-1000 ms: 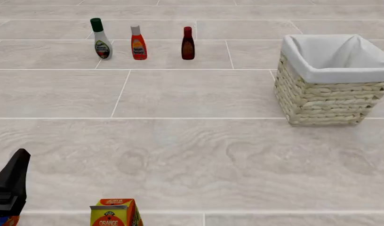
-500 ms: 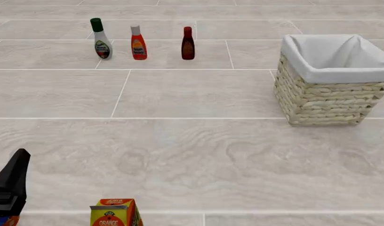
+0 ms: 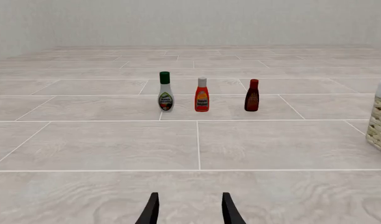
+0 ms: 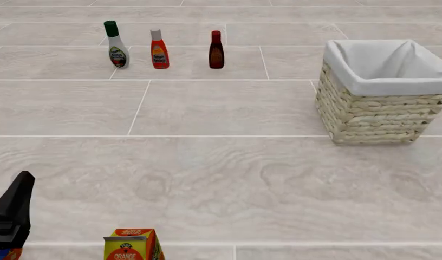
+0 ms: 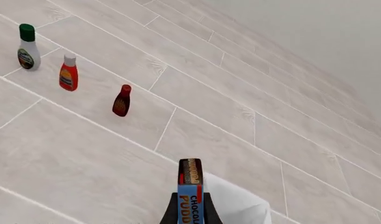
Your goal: Pick the chocolate pudding and place it in the basket.
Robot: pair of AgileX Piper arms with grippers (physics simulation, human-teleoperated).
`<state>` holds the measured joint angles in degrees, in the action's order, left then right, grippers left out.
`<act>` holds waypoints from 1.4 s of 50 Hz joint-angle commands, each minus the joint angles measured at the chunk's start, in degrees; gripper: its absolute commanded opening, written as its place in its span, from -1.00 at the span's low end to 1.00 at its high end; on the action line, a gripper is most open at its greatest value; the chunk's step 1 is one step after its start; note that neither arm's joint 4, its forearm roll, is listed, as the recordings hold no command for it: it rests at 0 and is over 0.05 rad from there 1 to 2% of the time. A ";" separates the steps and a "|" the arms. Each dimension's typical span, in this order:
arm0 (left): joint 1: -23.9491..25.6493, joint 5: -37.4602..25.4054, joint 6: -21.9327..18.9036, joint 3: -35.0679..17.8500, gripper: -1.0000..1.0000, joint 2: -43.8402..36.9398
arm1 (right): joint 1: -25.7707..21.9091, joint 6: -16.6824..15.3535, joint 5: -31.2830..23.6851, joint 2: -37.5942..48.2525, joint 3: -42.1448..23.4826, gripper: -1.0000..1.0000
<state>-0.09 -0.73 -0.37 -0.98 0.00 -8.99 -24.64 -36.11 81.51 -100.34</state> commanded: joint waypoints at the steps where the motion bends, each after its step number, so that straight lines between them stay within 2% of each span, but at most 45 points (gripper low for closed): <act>1: 0.09 0.02 0.03 0.02 1.00 -0.02 | 3.15 0.99 1.16 -2.43 3.92 -1.00; 23: 0.08 0.01 0.04 0.02 1.00 -0.02 | 7.56 3.04 2.78 -2.48 6.99 -1.00; 52: 0.09 0.02 0.03 0.02 1.00 -0.02 | 12.95 4.52 2.79 0.44 5.91 -1.00; 59: 0.08 0.02 0.05 0.02 1.00 -0.02 | 12.65 5.74 0.07 1.48 4.66 -1.00; 70: 0.08 0.02 0.03 0.02 1.00 -0.02 | 13.54 5.61 -4.79 4.37 0.24 -1.00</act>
<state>-0.09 -0.73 -0.37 -0.98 0.00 3.88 -19.96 -37.17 83.98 -97.01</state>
